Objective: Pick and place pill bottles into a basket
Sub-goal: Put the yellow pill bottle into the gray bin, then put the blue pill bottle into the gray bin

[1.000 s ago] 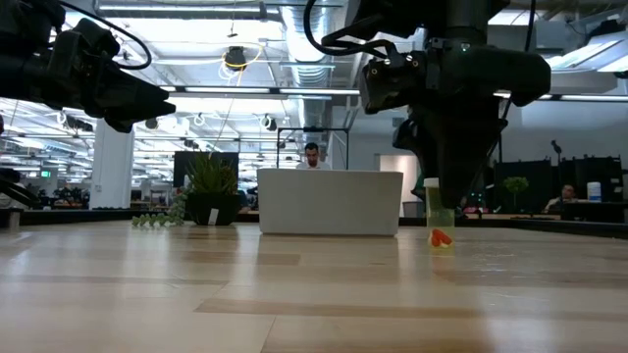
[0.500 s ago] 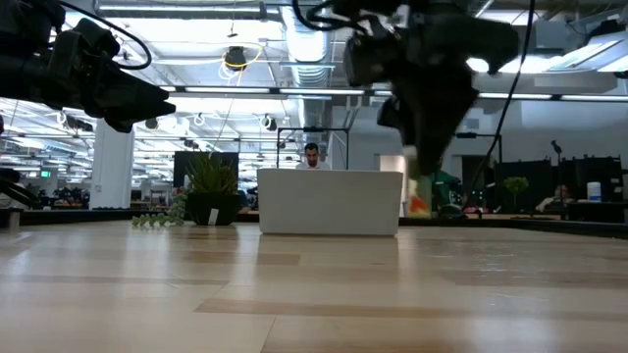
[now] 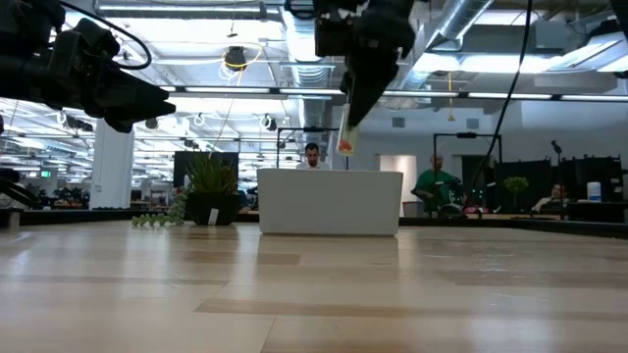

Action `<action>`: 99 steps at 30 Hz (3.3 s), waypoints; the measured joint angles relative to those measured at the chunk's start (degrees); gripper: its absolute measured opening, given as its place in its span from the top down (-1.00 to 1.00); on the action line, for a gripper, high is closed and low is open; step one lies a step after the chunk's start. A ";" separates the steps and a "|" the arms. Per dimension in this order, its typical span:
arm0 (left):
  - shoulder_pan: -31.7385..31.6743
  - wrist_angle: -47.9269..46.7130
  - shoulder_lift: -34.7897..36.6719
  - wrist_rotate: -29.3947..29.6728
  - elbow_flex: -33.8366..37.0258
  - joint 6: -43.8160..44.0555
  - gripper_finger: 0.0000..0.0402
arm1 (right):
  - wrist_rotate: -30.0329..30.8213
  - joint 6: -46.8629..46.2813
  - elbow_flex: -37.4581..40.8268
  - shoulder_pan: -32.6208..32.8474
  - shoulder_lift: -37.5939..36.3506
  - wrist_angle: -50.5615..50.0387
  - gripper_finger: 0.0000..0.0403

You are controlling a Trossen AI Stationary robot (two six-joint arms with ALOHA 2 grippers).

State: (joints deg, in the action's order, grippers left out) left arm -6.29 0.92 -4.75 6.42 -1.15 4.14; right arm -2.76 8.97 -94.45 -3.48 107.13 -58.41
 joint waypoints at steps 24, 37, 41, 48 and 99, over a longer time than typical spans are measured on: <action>0.01 0.03 -0.22 0.08 0.00 0.00 0.00 | -3.34 4.88 -1.19 -4.46 7.26 1.48 0.42; -0.01 -0.21 -2.18 -0.99 -0.07 -0.02 0.00 | -6.06 7.67 -4.66 -4.91 16.04 1.42 0.45; 0.01 -0.19 -2.14 -1.01 -0.07 0.00 0.00 | -6.22 8.16 -6.18 -4.91 17.00 0.97 0.43; -0.01 -0.19 -2.16 -1.03 -0.07 0.00 0.00 | -6.30 8.51 -8.27 -4.91 16.98 -0.35 0.41; -0.01 -0.14 -2.10 -1.05 0.00 0.00 0.00 | 2.44 -24.16 -23.96 18.58 -2.69 -24.88 -0.01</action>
State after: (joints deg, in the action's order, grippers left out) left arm -6.31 0.78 -6.85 5.37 -1.15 4.14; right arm -0.33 -15.18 -118.41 15.11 104.44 -83.29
